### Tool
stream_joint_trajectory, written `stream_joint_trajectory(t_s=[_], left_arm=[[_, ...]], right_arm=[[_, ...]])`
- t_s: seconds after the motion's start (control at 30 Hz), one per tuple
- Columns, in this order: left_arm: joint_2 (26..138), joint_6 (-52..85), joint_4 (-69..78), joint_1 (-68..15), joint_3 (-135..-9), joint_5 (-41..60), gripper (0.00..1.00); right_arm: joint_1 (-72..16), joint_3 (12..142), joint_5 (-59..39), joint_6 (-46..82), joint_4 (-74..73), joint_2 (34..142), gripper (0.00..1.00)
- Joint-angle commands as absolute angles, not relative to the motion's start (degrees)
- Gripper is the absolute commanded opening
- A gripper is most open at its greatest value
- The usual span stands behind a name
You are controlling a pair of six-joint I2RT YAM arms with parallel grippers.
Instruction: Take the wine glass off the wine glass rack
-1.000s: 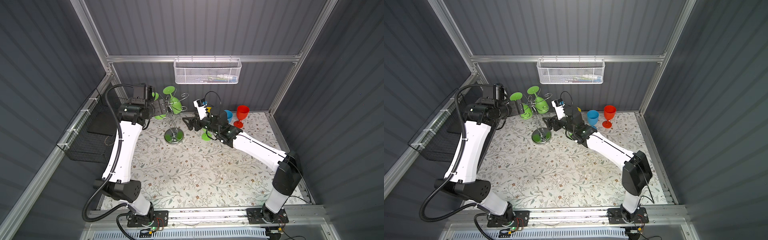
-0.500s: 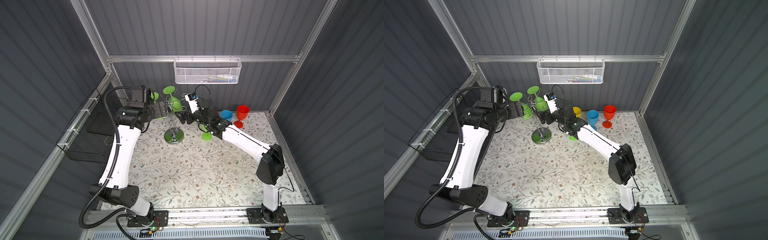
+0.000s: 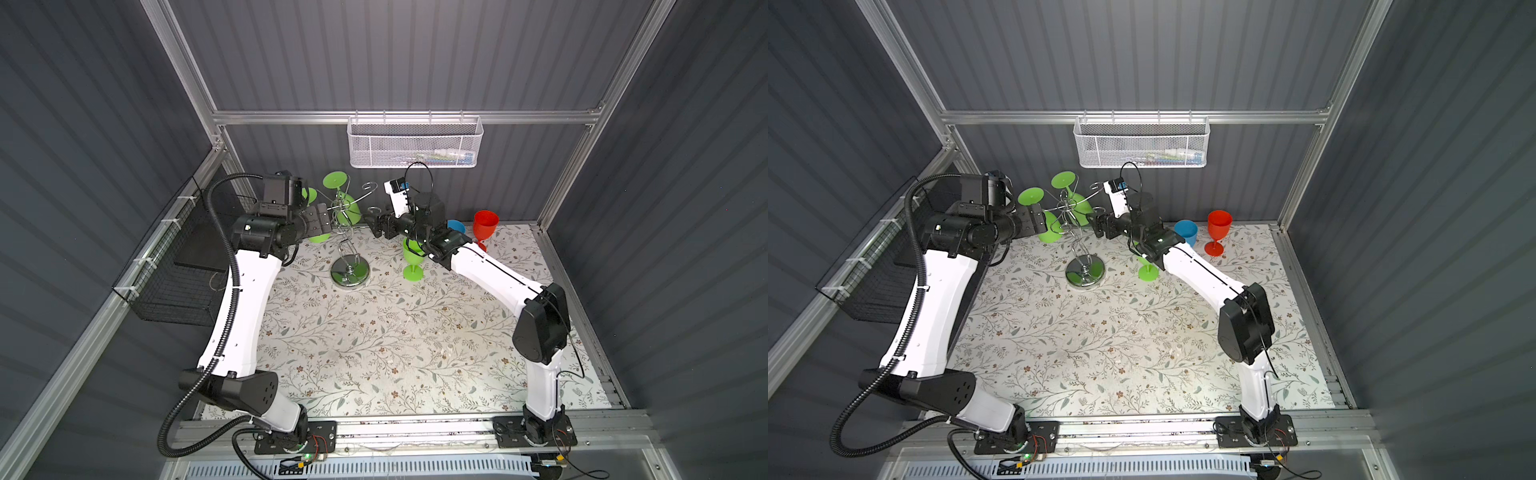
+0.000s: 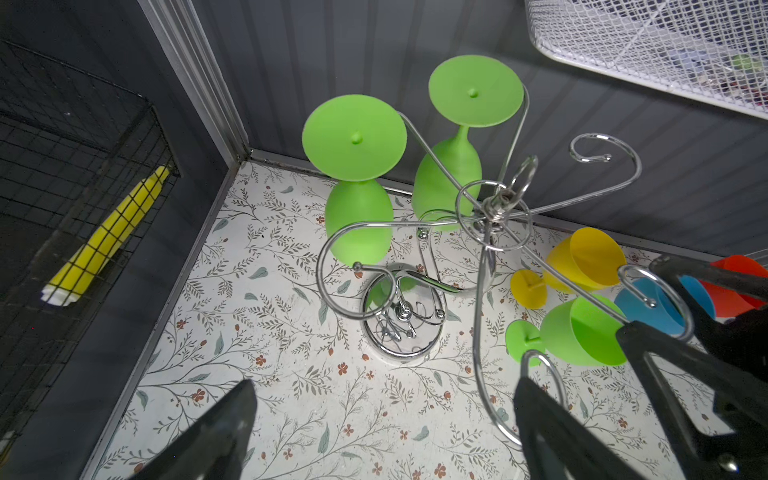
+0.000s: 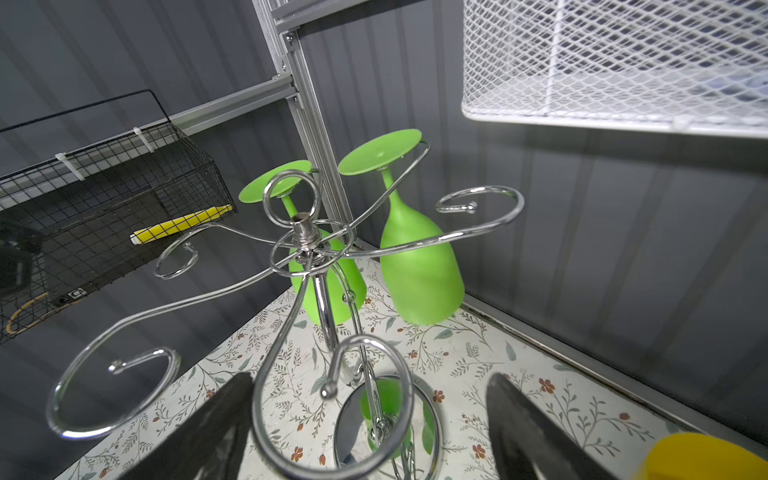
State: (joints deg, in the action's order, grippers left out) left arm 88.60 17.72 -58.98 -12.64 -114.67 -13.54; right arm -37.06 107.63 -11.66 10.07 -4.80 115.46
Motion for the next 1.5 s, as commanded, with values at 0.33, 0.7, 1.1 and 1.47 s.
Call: stream_joint_trajectory(t_s=[0.33, 0.7, 1.1, 1.47], left_arm=[[88.40, 19.16, -61.78, -12.13, -116.53, -16.93, 0.96], [87.89, 20.36, -62.46, -12.17, -115.52, -18.02, 0.96], [87.68, 21.62, -62.62, -11.88, -113.33, -17.18, 0.96], [89.21, 25.39, -56.04, -6.08, -109.25, -6.97, 0.93]], right_arm=[[-33.08, 114.61, -12.91, 10.10, -7.76, 120.66, 0.88], [-31.62, 116.81, -14.00, 10.59, -10.70, 123.39, 0.88], [-30.94, 121.62, -14.46, 8.64, -9.89, 125.29, 0.89], [-30.94, 105.30, -16.39, 10.08, -18.31, 112.68, 0.89]])
